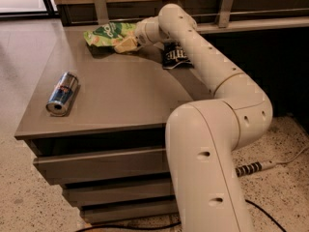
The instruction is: Move green rice chip bag near redbull can
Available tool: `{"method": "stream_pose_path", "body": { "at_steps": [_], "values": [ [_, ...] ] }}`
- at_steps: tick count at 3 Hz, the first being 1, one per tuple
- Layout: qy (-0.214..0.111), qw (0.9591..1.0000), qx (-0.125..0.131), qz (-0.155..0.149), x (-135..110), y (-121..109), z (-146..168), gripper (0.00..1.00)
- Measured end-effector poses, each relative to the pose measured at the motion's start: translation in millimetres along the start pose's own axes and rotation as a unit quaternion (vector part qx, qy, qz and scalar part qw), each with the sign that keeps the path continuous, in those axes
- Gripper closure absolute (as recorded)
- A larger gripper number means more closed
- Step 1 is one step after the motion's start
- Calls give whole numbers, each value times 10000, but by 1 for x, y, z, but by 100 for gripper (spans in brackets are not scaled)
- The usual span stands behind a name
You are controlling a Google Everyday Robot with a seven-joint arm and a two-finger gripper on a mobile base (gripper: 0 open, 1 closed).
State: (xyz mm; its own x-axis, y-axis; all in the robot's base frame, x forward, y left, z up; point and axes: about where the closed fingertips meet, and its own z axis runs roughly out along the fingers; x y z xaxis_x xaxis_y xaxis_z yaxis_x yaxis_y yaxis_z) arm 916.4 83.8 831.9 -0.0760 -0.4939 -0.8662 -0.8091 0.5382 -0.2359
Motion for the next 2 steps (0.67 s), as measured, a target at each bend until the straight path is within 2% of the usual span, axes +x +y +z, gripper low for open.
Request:
{"method": "stream_pose_path", "body": {
  "at_steps": [1,2],
  "values": [
    [-25,10000,14,-23,3,-2,4,56],
    [-63,9999,63,-62,1,-5,1,79]
  ]
}}
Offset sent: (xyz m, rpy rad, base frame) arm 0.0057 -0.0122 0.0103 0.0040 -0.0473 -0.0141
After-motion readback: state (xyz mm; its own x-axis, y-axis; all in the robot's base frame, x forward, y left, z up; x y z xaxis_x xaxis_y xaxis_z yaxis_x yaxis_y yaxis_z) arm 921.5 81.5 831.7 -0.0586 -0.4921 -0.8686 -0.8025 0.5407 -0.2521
